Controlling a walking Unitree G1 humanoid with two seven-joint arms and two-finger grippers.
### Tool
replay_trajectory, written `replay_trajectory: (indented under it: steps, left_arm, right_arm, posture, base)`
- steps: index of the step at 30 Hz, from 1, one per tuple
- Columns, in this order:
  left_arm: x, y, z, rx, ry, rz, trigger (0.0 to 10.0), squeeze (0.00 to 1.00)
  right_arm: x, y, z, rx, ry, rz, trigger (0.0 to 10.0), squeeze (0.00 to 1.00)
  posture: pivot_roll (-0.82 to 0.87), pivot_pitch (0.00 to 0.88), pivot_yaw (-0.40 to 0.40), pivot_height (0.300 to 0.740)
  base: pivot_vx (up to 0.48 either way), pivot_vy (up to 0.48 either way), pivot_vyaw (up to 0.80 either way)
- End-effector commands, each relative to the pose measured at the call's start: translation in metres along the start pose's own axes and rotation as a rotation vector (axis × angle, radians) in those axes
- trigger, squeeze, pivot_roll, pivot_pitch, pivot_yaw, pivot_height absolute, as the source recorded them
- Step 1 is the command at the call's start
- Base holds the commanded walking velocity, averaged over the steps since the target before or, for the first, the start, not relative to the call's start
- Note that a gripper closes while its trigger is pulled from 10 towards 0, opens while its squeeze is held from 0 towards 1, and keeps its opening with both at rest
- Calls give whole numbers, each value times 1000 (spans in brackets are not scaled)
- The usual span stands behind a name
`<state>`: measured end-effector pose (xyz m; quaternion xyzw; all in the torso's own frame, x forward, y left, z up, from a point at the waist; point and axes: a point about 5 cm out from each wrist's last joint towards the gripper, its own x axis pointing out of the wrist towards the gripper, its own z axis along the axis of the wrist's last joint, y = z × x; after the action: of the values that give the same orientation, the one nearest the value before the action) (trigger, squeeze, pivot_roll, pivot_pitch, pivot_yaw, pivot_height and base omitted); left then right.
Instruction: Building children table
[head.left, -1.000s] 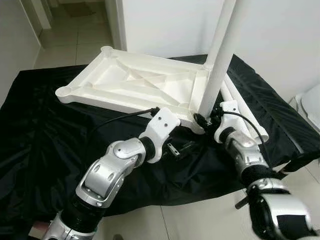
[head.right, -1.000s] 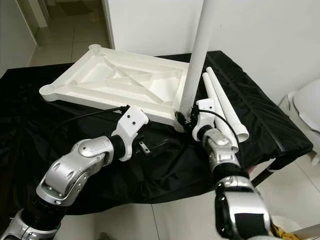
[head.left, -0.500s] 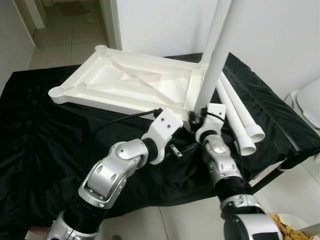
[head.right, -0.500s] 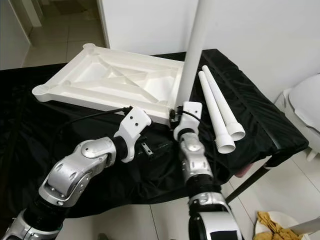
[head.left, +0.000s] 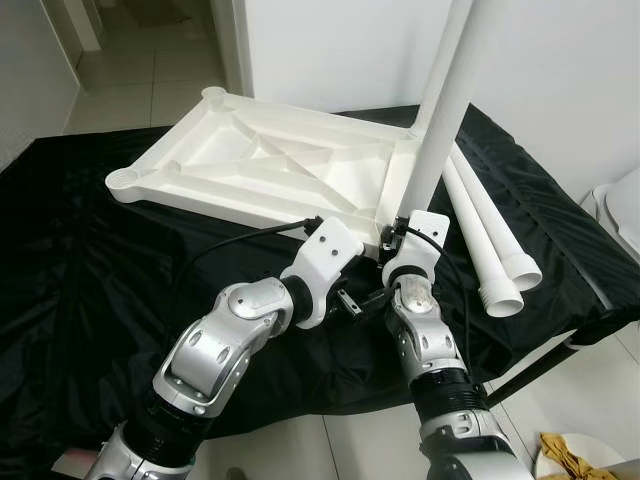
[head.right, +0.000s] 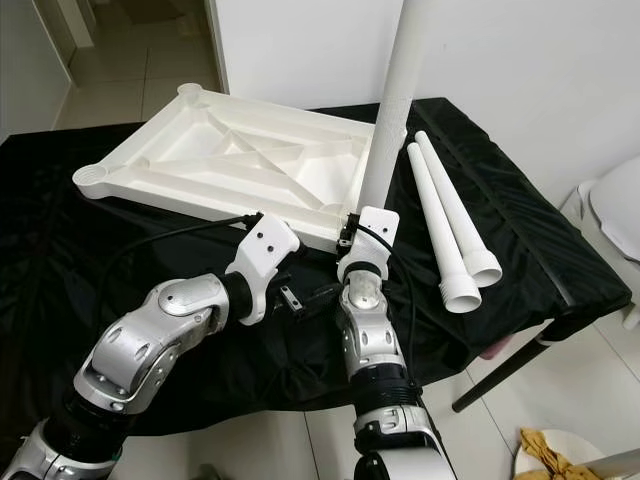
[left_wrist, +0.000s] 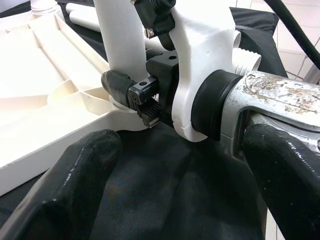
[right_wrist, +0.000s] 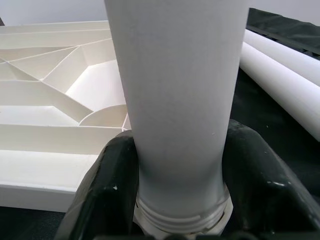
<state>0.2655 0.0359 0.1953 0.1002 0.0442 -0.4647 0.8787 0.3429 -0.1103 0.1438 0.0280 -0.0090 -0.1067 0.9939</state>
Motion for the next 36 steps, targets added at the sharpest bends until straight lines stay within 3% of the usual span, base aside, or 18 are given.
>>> replay_trajectory:
  steps: [1,2,3,14,15,25,29,36]
  left_arm:
    - [1,-3,-3,-15,12,-13,10000,0]
    - [1,-3,-3,-15,12,-13,10000,0]
    - [2,-3,-4,-14,14,-14,10000,0]
    - [2,-3,-5,-12,20,-22,10000,0]
    - [2,-3,-5,-12,21,-22,10000,0]
    - [2,-2,-5,-9,21,-23,10000,0]
    - [1,-1,-6,-6,30,-31,10000,0]
    - [-1,-1,-8,-1,41,-37,10000,0]
  right_arm:
    - [-3,1,0,-19,-9,-32,10000,0]
    - [-3,1,0,-19,-9,-32,10000,0]
    - [-3,-2,2,-34,-23,-30,10000,1000]
    - [-2,-11,5,-4,-70,143,10000,1000]
    - [0,-15,6,7,-65,198,10000,0]
    - [8,-27,4,-3,-39,311,10000,0]
    - [28,-57,6,-126,-5,514,10000,0]
    - [37,-69,4,-199,39,594,10000,0]
  posture:
    - [-93,38,11,740]
    - [-93,38,11,740]
    - [-93,39,12,740]
    - [-104,44,17,740]
    - [-107,44,19,740]
    - [-107,44,22,740]
    - [-101,44,27,740]
    - [-89,40,22,740]
  base:
    - [0,0,0]
    - [0,0,0]
    - [0,0,0]
    - [0,0,0]
    - [0,0,0]
    - [0,0,0]
    - [0,0,0]
    - [0,0,0]
